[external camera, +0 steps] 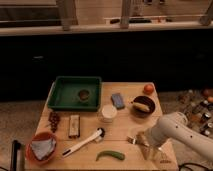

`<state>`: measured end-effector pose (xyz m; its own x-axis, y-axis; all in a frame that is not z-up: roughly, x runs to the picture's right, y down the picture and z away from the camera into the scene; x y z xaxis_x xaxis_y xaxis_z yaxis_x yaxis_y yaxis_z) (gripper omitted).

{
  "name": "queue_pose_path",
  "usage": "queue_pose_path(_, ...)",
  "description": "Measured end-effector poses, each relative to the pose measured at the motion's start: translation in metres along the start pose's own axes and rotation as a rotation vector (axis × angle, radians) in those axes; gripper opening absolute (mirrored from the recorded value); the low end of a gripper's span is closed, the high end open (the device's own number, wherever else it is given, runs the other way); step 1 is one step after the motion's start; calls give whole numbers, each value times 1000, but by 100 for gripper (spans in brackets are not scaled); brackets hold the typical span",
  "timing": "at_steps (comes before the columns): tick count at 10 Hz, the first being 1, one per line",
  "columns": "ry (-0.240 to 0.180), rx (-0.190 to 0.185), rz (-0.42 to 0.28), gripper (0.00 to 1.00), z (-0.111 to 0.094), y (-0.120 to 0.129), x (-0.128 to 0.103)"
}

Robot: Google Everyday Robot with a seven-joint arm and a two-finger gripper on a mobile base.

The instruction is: Place fork in paper cup

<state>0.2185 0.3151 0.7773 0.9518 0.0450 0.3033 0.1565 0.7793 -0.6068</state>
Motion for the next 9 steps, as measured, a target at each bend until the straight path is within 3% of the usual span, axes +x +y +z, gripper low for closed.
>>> queue_pose_path(6, 1, 2, -4, 3, -4, -3, -3)
queue_pose_path(9, -6, -2, 3, 0, -1, -3, 0)
